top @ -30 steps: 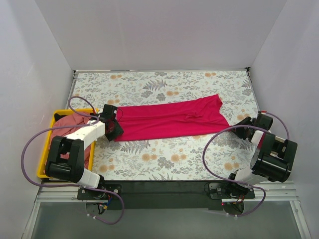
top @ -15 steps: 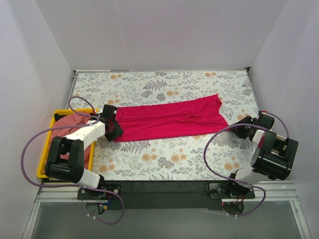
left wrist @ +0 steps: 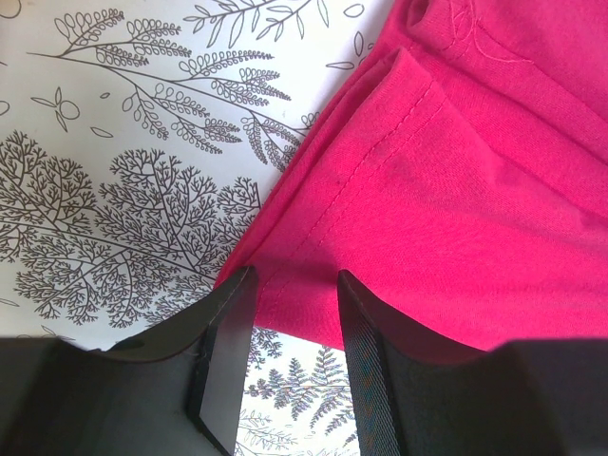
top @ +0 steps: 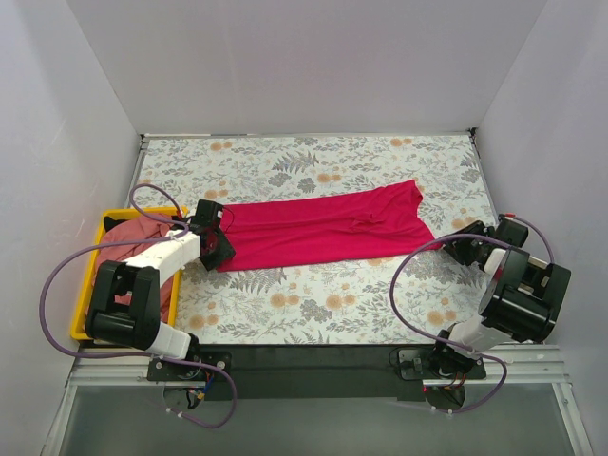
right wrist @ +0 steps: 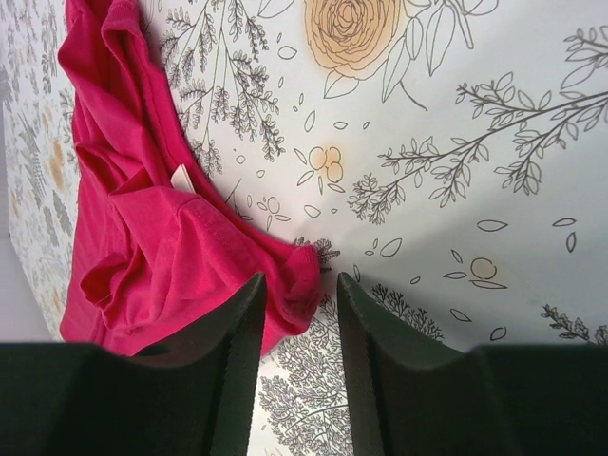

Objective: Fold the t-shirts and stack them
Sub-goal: Fold the tshirt

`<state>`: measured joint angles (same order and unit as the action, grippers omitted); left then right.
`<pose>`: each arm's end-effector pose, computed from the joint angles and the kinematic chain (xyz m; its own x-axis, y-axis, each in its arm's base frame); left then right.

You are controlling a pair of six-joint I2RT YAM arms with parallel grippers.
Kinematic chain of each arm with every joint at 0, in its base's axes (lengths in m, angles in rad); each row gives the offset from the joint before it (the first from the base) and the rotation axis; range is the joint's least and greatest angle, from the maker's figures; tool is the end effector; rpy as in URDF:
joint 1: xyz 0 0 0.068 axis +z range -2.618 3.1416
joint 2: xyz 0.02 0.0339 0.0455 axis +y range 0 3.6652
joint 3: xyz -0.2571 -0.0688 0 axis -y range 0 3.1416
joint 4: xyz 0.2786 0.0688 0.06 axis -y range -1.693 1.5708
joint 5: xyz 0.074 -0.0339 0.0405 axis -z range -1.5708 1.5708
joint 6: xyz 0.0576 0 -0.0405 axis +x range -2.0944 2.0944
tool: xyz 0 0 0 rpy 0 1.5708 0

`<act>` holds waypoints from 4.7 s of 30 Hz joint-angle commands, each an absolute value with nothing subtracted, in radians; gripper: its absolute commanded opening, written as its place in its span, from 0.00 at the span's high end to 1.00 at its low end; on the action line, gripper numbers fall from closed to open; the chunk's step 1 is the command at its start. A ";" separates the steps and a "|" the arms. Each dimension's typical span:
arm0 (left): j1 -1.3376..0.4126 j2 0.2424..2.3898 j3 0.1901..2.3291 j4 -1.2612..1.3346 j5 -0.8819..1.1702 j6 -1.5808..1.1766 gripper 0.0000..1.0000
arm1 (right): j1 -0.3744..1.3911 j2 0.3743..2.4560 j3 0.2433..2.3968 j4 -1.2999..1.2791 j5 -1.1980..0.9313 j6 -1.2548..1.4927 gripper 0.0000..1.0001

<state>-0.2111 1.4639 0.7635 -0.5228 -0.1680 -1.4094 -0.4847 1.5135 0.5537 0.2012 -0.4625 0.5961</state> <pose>0.2844 -0.0511 0.1125 -0.2967 -0.9316 -0.2099 -0.8831 0.3513 -0.3109 0.2822 -0.1195 0.0900 -0.4305 0.7945 -0.4283 0.4497 0.6002 0.6615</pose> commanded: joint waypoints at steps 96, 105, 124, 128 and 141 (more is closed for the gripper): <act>-0.750 2.052 1.592 -0.132 0.241 -0.693 0.20 | -0.037 1.924 1.243 -0.028 -0.482 0.434 0.53; -0.776 2.140 1.644 -0.121 0.298 -0.670 0.20 | -0.032 1.950 1.239 -0.028 -0.517 0.431 0.57; -0.811 2.238 1.712 -0.115 0.311 -0.586 0.32 | -0.025 2.000 1.272 -0.028 -0.528 0.416 0.78; -0.813 2.244 1.717 -0.110 0.313 -0.575 0.42 | -0.025 1.991 1.272 -0.031 -0.528 0.416 0.90; -0.819 2.223 1.706 -0.109 0.333 -0.558 0.70 | -0.025 1.970 1.279 -0.032 -0.526 0.422 0.99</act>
<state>-0.8085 2.2574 1.6917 -0.1257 0.3115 -0.5816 -0.0303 2.0094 1.2346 -0.0498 -0.5083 0.4194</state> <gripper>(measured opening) 0.314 0.022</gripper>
